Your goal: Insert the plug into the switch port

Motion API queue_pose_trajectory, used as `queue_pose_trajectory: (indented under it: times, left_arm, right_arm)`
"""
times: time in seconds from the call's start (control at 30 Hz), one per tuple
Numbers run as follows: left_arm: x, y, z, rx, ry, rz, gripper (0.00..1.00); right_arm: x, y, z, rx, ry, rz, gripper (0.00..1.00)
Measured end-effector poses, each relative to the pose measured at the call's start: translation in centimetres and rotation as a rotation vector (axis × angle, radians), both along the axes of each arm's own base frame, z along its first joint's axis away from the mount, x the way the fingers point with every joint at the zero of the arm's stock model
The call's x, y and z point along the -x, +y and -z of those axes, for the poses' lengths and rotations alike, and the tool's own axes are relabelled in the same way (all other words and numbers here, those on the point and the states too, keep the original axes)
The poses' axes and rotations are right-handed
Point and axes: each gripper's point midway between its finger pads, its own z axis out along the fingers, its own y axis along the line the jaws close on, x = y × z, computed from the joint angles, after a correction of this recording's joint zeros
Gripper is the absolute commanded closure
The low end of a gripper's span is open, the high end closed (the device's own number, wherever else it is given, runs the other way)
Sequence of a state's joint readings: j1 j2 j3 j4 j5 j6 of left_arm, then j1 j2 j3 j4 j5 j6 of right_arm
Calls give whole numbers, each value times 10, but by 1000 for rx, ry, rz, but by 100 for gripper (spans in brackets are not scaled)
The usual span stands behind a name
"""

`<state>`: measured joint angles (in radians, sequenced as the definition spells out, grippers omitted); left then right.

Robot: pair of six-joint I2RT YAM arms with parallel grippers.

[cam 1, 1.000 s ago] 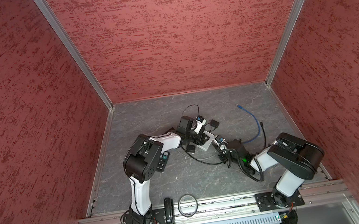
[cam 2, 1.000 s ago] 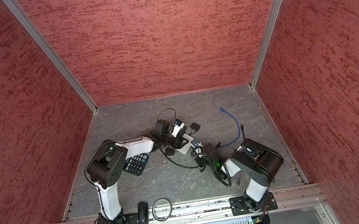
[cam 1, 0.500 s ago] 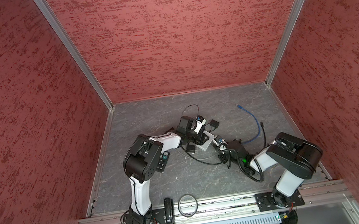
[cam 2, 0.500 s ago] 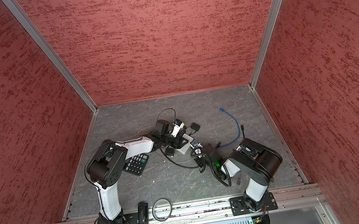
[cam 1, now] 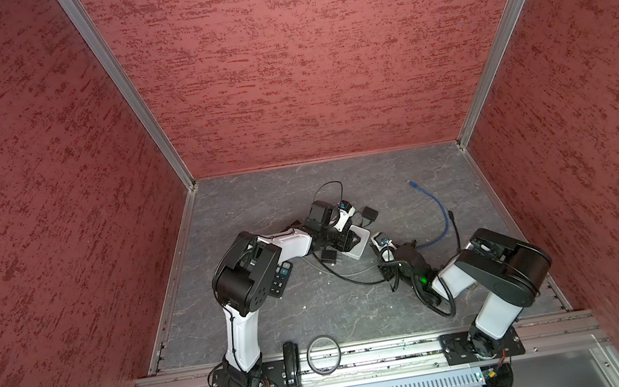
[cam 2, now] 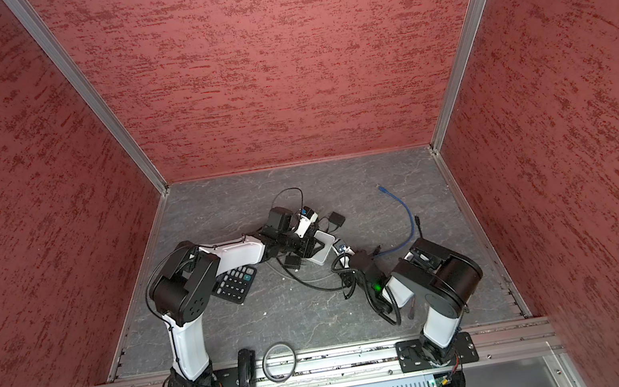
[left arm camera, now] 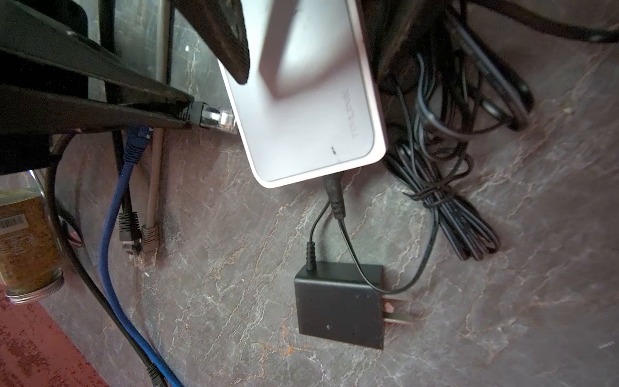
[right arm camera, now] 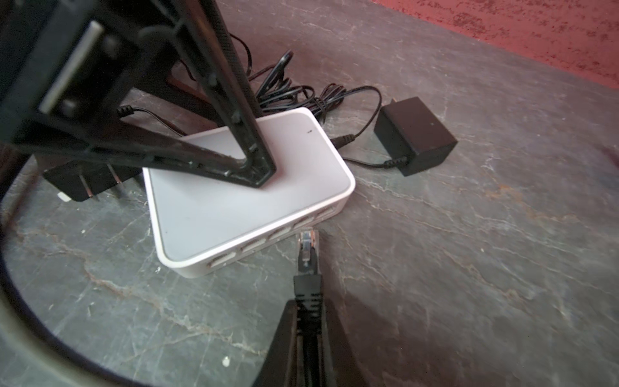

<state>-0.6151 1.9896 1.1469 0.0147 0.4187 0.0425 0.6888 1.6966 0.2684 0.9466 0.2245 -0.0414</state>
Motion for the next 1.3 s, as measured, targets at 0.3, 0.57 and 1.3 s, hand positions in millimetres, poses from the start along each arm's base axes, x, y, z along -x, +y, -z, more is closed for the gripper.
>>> queue_pose_trajectory:
  times: [0.3,0.57,1.3]
  left_arm:
    - [-1,2,0,-8,-3,9,40]
    - [-10,1,-10,-9,-29,14,39]
    - [-23,-17,-14,69,-60,5,41]
  right_arm:
    - [-6,6,3,26,-12,-20,96]
    - [-6,15,4,5,-28,-65,96]
    - [-4,21,3,2,-54,-109,97]
